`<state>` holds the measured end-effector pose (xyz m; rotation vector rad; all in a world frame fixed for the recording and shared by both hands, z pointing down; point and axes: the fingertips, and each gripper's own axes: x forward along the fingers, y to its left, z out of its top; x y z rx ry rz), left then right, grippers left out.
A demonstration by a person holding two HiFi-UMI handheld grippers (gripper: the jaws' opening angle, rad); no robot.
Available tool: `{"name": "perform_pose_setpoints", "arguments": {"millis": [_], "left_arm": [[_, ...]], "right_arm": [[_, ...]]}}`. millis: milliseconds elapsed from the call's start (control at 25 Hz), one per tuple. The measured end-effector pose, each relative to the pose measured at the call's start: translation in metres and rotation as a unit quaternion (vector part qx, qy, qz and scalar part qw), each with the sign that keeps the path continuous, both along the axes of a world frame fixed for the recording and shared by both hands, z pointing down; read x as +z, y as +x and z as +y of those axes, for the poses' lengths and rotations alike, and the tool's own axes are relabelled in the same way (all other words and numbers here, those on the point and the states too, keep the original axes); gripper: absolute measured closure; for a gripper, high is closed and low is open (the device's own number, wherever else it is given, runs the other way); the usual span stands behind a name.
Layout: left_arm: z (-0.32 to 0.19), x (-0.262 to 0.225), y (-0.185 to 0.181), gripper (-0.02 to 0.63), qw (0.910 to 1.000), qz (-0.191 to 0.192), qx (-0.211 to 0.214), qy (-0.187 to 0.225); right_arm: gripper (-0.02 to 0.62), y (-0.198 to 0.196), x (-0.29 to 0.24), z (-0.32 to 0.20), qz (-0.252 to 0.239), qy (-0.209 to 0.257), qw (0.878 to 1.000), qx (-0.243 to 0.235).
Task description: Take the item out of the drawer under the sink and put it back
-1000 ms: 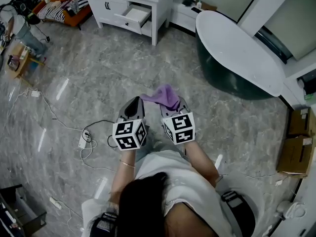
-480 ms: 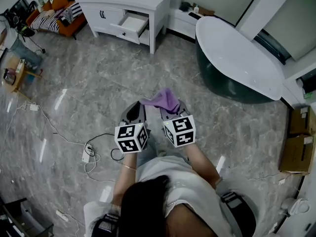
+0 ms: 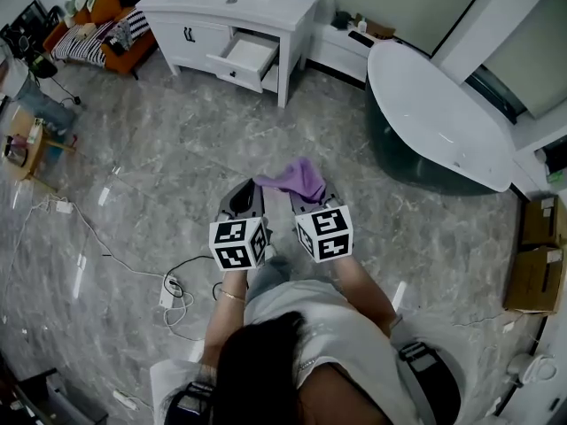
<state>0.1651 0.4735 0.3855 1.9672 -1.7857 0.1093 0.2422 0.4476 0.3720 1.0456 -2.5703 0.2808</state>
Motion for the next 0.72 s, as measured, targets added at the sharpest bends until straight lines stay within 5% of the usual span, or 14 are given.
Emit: {"name": "perform_pose_setpoints", "arguments": {"millis": [440,720], "left_arm": [[-0.047,-0.006,-0.046,0.595,0.9997,0.011,0.021,0.005],[-0.064,-0.004,-0.054,0.595,0.9991,-0.028,0.030,0.004]], "right_arm": [[0.549,-0.041,0.001,-0.048,0.000,-0.010,1.000,0.028],[0.549,-0.047,-0.002,-0.065,-0.003,-0.009,0.999,0.040]]}}
